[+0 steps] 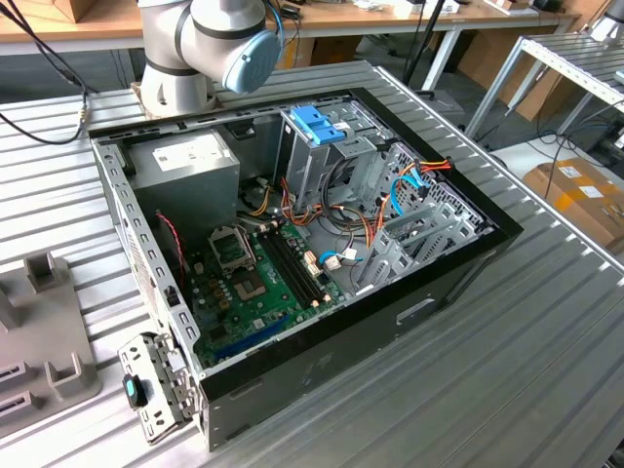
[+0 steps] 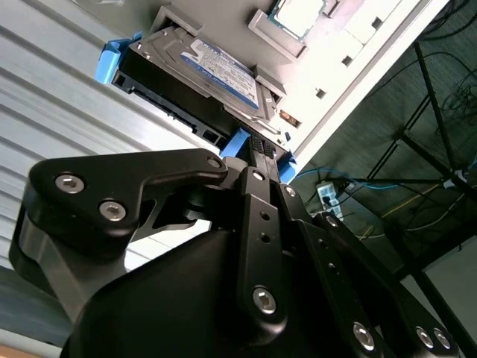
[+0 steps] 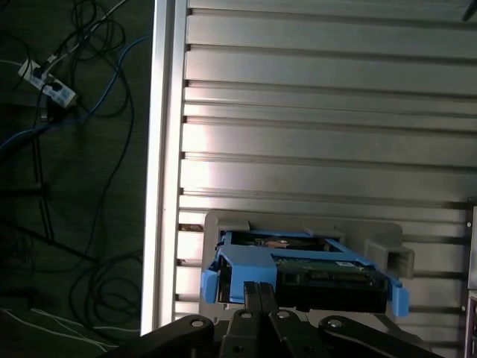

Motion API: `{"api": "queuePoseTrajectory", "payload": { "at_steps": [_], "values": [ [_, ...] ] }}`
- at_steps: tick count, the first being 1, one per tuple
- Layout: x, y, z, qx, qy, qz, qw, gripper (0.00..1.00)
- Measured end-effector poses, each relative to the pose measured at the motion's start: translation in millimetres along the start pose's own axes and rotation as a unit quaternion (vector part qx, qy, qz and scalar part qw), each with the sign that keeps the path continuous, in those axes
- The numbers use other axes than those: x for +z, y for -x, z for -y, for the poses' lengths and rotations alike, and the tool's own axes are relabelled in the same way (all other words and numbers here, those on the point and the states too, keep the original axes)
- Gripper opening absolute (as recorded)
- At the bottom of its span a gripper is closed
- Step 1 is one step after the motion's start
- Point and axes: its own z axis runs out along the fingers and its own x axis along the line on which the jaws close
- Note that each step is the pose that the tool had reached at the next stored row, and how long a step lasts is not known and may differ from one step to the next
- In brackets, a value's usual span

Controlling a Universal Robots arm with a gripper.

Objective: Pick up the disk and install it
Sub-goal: 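Pick up the disk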

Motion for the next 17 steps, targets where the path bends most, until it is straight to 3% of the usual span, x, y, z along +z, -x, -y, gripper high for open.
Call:
{"api": "queuePoseTrajectory", "payload": {
  "at_steps": [17],
  "values": [
    [0.0, 0.0, -0.3, -0.009, -0.0001, 0.0003, 0.99996, 0.11]
  ]
}}
